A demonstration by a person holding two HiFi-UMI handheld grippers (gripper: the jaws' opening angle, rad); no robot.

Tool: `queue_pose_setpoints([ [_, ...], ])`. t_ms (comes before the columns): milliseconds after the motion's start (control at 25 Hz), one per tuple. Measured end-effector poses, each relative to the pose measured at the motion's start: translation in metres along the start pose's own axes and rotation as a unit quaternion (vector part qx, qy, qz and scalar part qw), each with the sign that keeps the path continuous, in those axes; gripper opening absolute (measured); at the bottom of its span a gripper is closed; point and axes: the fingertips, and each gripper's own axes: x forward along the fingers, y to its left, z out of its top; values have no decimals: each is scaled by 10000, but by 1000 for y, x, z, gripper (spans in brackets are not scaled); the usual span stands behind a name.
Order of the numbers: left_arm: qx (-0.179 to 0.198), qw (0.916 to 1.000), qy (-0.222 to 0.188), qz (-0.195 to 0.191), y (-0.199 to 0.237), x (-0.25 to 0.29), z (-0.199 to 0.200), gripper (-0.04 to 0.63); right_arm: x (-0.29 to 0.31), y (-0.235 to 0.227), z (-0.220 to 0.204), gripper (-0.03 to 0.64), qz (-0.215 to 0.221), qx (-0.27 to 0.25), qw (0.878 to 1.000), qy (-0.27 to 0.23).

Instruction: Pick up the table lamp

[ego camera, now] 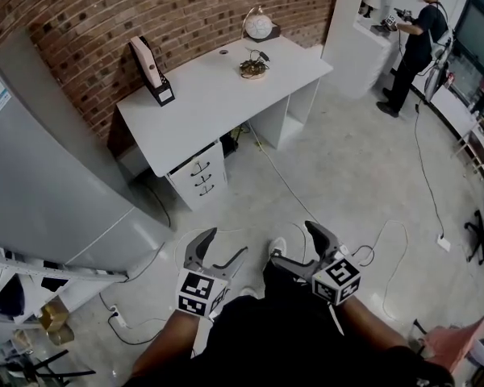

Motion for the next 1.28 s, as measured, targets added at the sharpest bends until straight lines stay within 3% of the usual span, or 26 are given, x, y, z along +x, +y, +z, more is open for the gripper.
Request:
queue_pose_setpoints([
  [360, 102, 9998, 142, -56, 33, 65, 26, 336, 42, -66, 20, 520, 52, 46, 9999, -107],
  [800, 343, 9993, -99, 76, 86, 197, 121, 335, 104, -203, 93, 512, 169, -65, 9993, -339],
  [1080, 258, 9995, -60, 192, 100, 269, 146, 335, 123, -278, 112, 506, 266, -142, 9988, -388],
  [1280, 316, 9994, 48, 158, 104, 299, 152, 335, 131, -306, 114, 503, 314, -100, 9990, -312],
])
